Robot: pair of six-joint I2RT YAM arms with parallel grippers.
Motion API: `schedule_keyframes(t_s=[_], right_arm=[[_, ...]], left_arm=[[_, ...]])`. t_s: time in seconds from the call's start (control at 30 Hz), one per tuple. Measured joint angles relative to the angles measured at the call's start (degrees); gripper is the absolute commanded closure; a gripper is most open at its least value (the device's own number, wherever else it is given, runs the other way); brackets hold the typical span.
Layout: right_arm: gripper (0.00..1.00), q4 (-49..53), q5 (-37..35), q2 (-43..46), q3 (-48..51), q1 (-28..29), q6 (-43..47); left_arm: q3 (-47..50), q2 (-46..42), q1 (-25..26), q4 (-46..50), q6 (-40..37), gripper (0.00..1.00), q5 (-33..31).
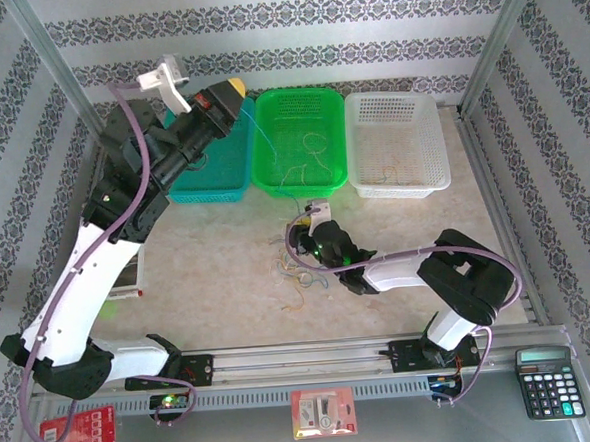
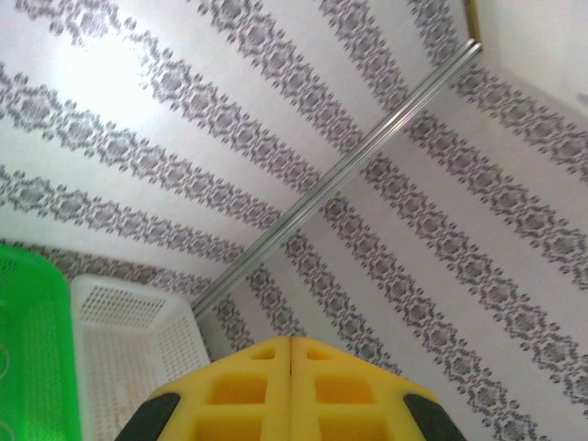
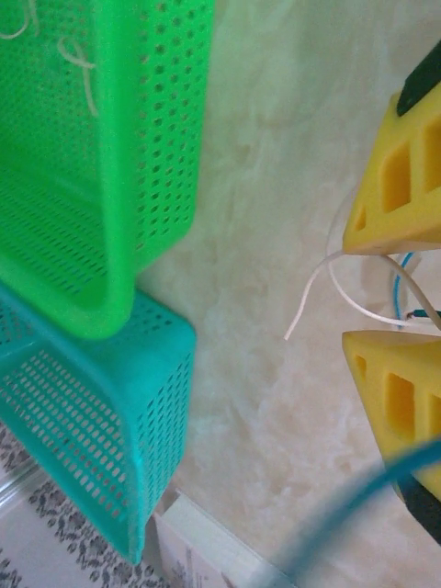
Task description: Untangle the cables
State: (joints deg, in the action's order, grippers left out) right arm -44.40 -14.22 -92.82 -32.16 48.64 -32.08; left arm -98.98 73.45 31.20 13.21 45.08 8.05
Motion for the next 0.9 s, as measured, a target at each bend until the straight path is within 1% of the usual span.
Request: schedule_keyframes(t_s=[0.03,0.27,0.33,0.4,0.47,0.53,0.6,0.9], right_arm=[[0.71,-0.5,-0.1,-0.4,0.5,0.0,-0.6],[0.59,-1.8,0.2,-1.0,1.8,0.0,-2.6],[0.59,-1.8,0.3,-0.2,2.4,0.0,-2.7],[0.59,-1.7,0.3,0.5,3.1,0.0,-2.8],[0.69,-1.7,0.3,1.0,3.6,0.0,-2.7],[0.88,-1.7,0.6,1.1,4.0,0.0,-3.0],[1.0,-1.7,0.9,1.1,4.5,0.0,-3.7],[1.0,-2.6,1.6,0.4,6.3,0.0,-5.5]], left_arm=[[-1.0,0.0,0.0,0.0,-0.3,1.0,-0.4],[-5.1,0.8,-0.2,0.5,-6.2,1.0,-4.9],[-5.2,1.0,-1.1,1.0,-8.1,1.0,-6.2],[-5.2,1.5,-3.3,1.2,-9.1,1.0,-7.0],[-5.2,2.1,-5.9,1.1,-9.5,1.0,-7.4],[-5.3,2.8,-8.8,1.2,-9.6,1.0,-7.7],[-5.6,3.5,-11.0,1.4,-9.6,1.0,-7.7],[-11.3,6.6,-16.8,1.8,-9.6,1.0,-7.7]])
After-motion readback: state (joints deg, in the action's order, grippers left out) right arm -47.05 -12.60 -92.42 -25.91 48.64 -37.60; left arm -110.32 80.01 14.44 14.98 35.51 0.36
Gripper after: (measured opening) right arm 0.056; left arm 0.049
